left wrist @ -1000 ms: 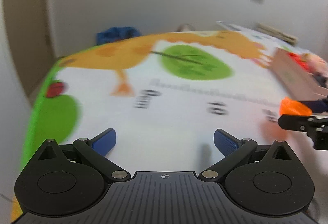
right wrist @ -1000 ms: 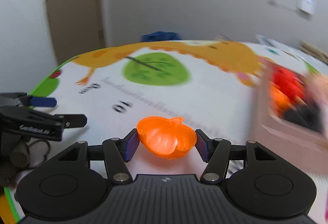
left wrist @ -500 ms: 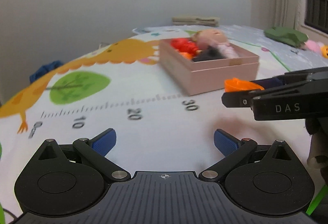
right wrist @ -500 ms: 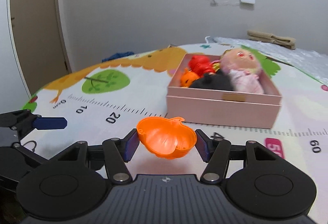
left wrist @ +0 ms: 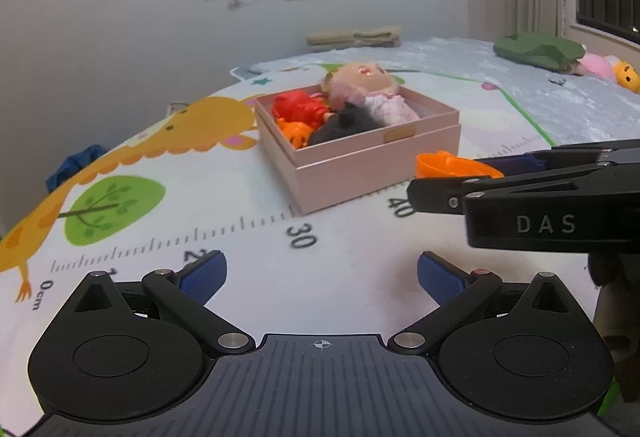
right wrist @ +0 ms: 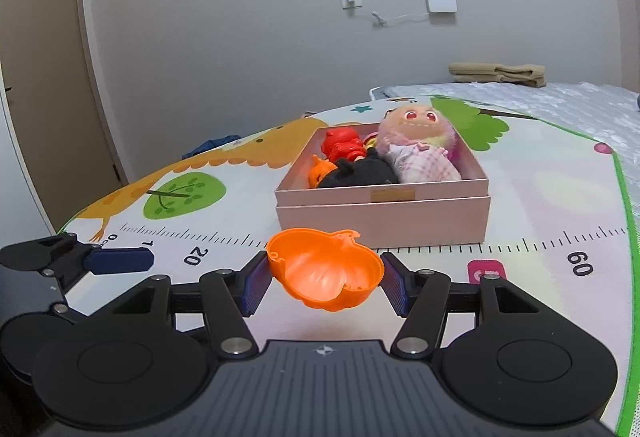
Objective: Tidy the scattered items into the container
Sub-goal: 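Carry the orange shell with the right gripper over the pink box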
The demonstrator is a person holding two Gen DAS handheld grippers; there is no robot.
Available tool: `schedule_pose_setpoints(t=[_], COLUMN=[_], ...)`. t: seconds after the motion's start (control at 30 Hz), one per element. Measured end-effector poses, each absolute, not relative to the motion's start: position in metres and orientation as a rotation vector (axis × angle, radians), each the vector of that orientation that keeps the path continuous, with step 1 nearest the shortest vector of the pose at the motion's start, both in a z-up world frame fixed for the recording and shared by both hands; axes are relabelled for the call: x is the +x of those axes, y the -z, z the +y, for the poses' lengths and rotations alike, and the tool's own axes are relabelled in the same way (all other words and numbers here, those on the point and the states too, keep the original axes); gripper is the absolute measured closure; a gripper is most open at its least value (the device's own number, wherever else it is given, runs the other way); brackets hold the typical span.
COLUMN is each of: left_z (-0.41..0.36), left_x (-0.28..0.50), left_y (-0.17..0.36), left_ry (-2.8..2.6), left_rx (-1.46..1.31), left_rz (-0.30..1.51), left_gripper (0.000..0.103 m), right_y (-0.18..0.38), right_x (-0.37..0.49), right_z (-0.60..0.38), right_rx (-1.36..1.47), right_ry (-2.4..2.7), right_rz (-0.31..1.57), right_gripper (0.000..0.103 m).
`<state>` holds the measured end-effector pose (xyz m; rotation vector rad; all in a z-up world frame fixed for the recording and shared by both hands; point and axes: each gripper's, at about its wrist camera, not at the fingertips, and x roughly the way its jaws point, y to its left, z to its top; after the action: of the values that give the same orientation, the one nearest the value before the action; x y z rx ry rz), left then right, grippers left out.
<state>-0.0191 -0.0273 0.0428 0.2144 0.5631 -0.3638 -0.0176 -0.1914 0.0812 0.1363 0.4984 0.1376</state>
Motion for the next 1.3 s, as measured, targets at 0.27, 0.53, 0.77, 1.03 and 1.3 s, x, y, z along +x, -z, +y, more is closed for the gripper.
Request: schedule_pose_setpoints(t=[0.27, 0.53, 0.77, 1.03, 1.3], left_z=[-0.023, -0.015, -0.001, 0.024, 0.030], left_x=[-0.010, -0.013, -0.014, -0.003, -0.001], left_y=[-0.039, -0.039, -0.043, -0.042, -0.038], left_ry=[0.312, 0.320, 0.296, 0.251, 0.262], left_rx=[0.176, 0.129, 0.102, 0.042, 0.023], left_rz=[0.571, 0.571, 0.559, 0.572, 0.583], left_gripper=[0.000, 0.000, 0.000, 0.000, 0.000], right_y=[-0.079, -0.102, -0.120, -0.120, -0.114], right_x=[-0.009, 0.036, 0.109, 0.158, 0.168], right_z=[-0.193, -0.201, -0.188, -0.179, -0.168], right_rx=[0.110, 0.077, 0.037, 0.067, -0.102], right_ry=[-0.114, -0.083, -0.091, -0.167, -0.047], right_rz=[0.513, 0.461, 0.462, 0.507, 0.504], right_gripper=[0.044, 0.044, 0.044, 0.025, 0.025])
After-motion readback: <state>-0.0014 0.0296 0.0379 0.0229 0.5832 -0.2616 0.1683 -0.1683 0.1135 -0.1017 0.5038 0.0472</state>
